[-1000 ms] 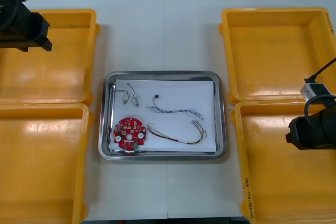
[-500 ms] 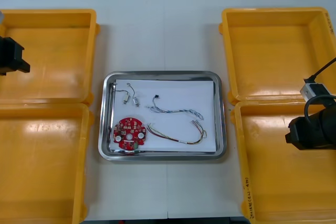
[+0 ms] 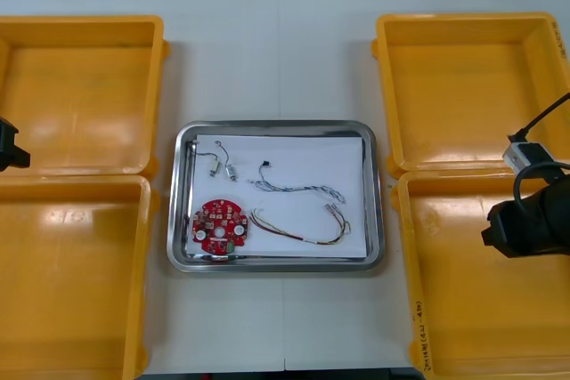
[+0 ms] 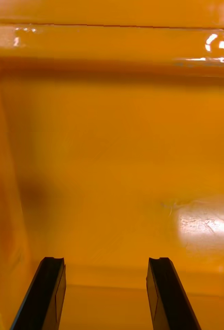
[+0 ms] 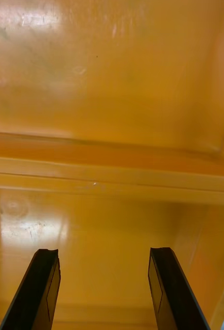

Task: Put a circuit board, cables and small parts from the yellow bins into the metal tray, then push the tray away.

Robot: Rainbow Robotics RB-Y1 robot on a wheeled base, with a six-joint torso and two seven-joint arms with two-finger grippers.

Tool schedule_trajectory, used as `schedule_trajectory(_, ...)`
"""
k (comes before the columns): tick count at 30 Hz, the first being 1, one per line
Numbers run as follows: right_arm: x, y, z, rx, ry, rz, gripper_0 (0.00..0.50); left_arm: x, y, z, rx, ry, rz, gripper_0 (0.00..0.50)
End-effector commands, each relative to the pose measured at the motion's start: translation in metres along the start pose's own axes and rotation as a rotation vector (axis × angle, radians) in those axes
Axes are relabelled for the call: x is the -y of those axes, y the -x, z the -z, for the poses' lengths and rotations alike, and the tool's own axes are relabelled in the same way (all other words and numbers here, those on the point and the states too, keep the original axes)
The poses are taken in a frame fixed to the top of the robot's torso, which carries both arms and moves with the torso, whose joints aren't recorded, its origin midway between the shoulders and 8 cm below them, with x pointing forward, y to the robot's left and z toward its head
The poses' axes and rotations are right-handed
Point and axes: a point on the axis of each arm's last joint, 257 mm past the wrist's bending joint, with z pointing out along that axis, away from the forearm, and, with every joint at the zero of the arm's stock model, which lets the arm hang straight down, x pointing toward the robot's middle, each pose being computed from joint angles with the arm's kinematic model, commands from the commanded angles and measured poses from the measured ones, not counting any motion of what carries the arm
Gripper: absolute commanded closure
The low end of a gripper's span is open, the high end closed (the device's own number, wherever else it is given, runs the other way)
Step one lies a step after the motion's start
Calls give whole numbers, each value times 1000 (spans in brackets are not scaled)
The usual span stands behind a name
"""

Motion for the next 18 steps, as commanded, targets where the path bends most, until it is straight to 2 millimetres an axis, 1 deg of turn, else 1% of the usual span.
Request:
schedule_trajectory(1, 1, 15, 13, 40, -4, 154, 44, -21, -10, 16, 19, 50, -176, 0)
schedule_trajectory(7, -17, 21, 12, 40, 13, 324, 42, -26, -28, 18, 9, 52, -204, 0)
schedule_trajectory(11, -33, 26, 11, 43, 23, 448, 44, -26, -42, 20, 2, 54, -234, 0)
schedule_trajectory(13, -38, 28, 11, 44, 25, 482, 41, -26, -46, 20, 0, 56, -240, 0)
schedule_trajectory(18, -58, 31, 10, 41, 42, 573, 44, -27, -52, 21, -5, 55, -245, 0)
